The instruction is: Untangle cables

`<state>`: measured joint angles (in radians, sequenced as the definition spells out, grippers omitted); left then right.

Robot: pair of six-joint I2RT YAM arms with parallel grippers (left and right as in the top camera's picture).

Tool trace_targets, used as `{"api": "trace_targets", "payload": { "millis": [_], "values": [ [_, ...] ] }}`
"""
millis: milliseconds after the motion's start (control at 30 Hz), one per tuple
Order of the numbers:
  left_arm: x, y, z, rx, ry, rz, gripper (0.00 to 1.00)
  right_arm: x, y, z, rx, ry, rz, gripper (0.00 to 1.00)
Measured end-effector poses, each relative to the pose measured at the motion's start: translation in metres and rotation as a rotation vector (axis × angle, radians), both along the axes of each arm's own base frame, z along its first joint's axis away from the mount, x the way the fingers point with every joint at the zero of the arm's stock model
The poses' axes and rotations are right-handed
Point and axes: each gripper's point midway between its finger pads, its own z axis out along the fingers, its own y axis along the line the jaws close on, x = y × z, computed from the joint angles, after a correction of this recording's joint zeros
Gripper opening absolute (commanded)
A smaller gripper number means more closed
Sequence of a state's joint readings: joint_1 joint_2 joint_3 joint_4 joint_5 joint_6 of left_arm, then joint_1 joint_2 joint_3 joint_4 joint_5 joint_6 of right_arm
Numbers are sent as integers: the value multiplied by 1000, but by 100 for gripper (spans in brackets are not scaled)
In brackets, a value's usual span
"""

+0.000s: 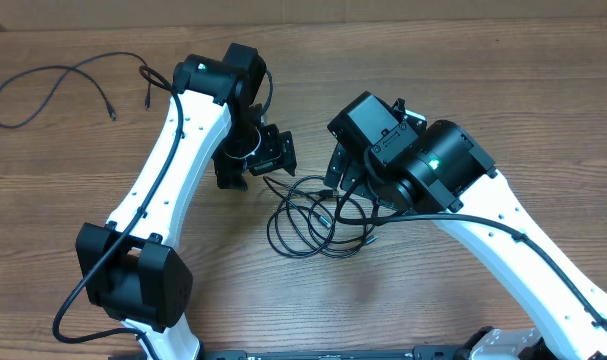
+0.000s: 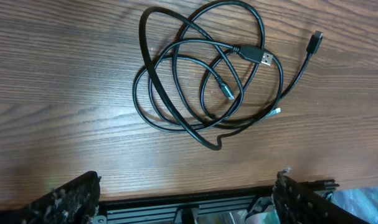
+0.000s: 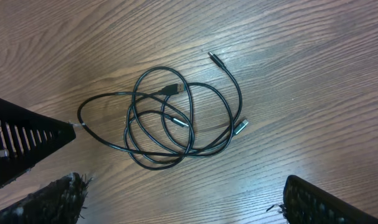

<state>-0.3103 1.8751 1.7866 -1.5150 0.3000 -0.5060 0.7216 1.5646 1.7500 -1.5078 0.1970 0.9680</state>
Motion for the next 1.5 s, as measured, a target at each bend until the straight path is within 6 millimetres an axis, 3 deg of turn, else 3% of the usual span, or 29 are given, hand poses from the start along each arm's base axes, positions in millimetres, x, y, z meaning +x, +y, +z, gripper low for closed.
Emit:
{"api": "trace_targets", "payload": {
  "millis": [133, 600, 833, 967, 1167, 1233, 1367, 1433, 1500],
  "values": [
    [-7, 0, 0, 10, 27, -7, 85, 0, 0, 0, 0, -1, 0, 100],
    [-1, 8, -1, 40, 16, 46, 100, 0, 0, 0, 0, 0, 0, 100],
    [-3, 8, -1, 43, 23, 46, 98, 0, 0, 0, 0, 0, 0, 100],
    [-3, 7, -1, 43, 24, 44, 85, 0, 0, 0, 0, 0, 0, 100],
    [-5, 4, -2, 47, 22, 32, 83, 0, 0, 0, 0, 0, 0, 100],
    [-5, 4, -2, 47, 24, 37, 89, 0, 0, 0, -1, 0, 1, 100],
    [-5, 4, -2, 49, 27, 50, 91, 0, 0, 0, 0, 0, 0, 100],
    [-5, 4, -2, 49, 27, 50, 100, 0, 0, 0, 0, 0, 0, 100],
    [-5, 4, -2, 49, 29, 54, 100, 0, 0, 0, 0, 0, 1, 100]
  ]
}}
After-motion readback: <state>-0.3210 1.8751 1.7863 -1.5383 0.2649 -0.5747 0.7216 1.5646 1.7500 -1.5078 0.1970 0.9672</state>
